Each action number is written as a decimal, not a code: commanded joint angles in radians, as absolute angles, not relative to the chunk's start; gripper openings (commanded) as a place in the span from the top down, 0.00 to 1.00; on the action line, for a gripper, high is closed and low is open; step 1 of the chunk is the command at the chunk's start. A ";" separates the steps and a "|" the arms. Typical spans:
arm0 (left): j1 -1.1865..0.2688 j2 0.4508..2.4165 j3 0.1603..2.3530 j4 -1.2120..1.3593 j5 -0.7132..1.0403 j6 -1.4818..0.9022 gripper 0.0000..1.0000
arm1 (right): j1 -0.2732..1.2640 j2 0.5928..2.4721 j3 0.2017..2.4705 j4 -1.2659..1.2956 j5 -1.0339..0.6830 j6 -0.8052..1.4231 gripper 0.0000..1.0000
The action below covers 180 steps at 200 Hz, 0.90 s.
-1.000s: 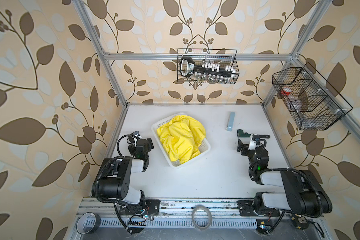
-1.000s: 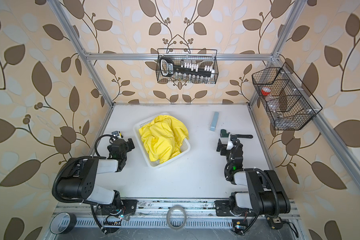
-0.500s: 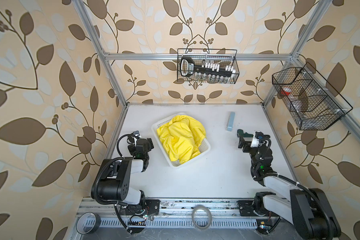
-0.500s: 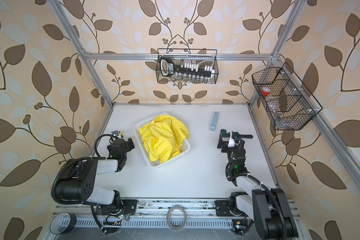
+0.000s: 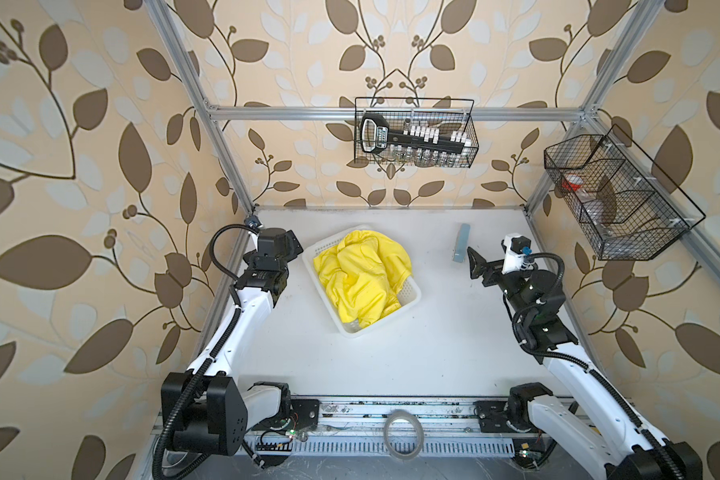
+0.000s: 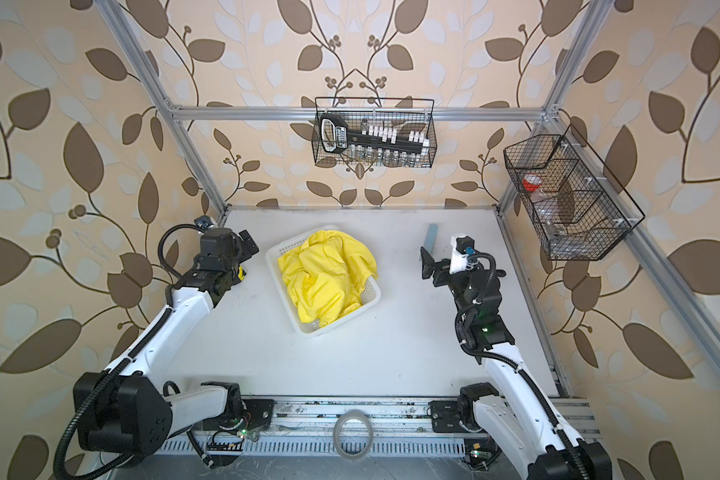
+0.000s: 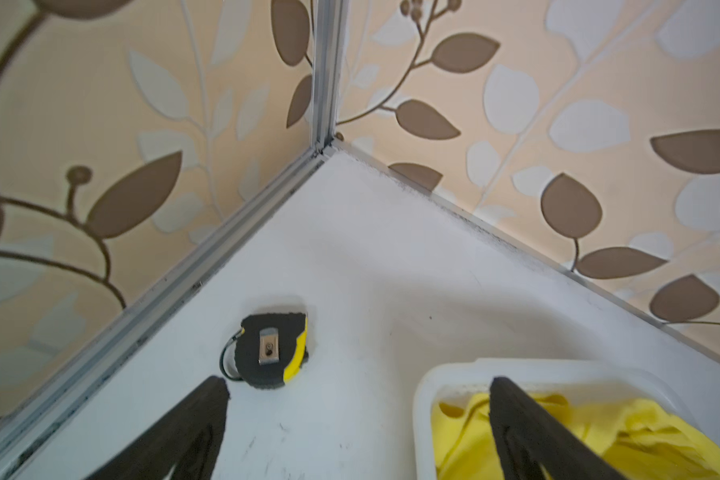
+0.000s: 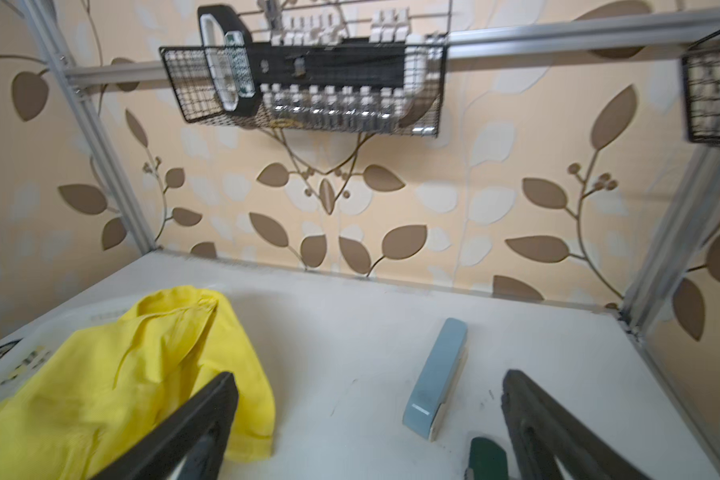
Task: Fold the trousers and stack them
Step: 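Reach the right gripper toward the yellow trousers while the left nears the basket rim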
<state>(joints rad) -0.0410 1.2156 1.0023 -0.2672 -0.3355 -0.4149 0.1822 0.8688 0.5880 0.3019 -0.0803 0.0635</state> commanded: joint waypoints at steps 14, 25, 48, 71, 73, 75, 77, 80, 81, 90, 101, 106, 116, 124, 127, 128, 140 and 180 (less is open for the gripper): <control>-0.050 1.227 1.087 -0.647 -0.076 -0.464 0.01 | 0.296 0.934 0.748 0.003 -0.229 0.061 0.00; -0.049 1.223 1.084 -0.678 -0.016 -0.449 0.01 | 0.348 0.962 0.784 -0.033 -0.242 0.068 0.00; -0.049 1.235 1.066 -0.703 0.106 -0.448 0.05 | 0.481 1.043 0.856 -0.094 -0.201 0.075 0.00; -0.049 1.287 1.068 -0.703 0.199 -0.453 0.11 | 0.559 1.138 0.899 -0.089 -0.211 0.101 0.00; -0.049 1.292 1.069 -0.704 0.205 -0.454 0.12 | 0.565 1.147 0.900 -0.085 -0.212 0.104 0.00; -0.049 1.297 1.070 -0.704 0.210 -0.454 0.13 | 0.570 1.155 0.902 -0.082 -0.213 0.107 0.00; -0.049 1.301 1.071 -0.703 0.218 -0.452 0.14 | 0.577 1.164 0.906 -0.080 -0.213 0.106 0.00; -0.049 1.307 1.070 -0.701 0.226 -0.454 0.15 | 0.589 1.176 0.910 -0.079 -0.212 0.108 0.00; -0.050 1.309 1.070 -0.701 0.229 -0.454 0.15 | 0.591 1.180 0.913 -0.079 -0.209 0.108 0.00; -0.051 1.324 1.061 -0.690 0.238 -0.462 0.18 | 0.622 1.220 0.927 -0.075 -0.194 0.110 0.00; -0.051 1.341 1.049 -0.673 0.241 -0.469 0.21 | 0.658 1.276 0.948 -0.068 -0.181 0.112 0.00; -0.051 1.350 1.047 -0.669 0.243 -0.474 0.22 | 0.673 1.300 0.959 -0.068 -0.177 0.115 0.00; -0.051 1.371 1.042 -0.653 0.253 -0.484 0.25 | 0.690 1.354 0.976 -0.055 -0.175 0.127 0.00; -0.056 1.388 1.046 -0.650 0.251 -0.491 0.28 | 0.704 1.394 0.988 -0.047 -0.170 0.137 0.00; -0.057 1.394 1.047 -0.648 0.249 -0.492 0.29 | 0.708 1.407 0.994 -0.044 -0.169 0.140 0.00; -0.058 1.396 1.047 -0.648 0.248 -0.493 0.29 | 0.709 1.412 0.995 -0.043 -0.167 0.140 0.00; -0.070 1.412 1.052 -0.644 0.228 -0.498 0.33 | 0.729 1.467 1.019 -0.041 -0.148 0.143 0.00; -0.088 1.470 1.038 -0.629 0.204 -0.518 0.48 | 0.769 1.627 1.096 -0.042 -0.097 0.166 0.00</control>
<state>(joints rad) -0.0734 1.4361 1.0508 -0.6437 0.2016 -0.5022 0.7486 1.5642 1.0393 -0.0410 -0.1474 0.1490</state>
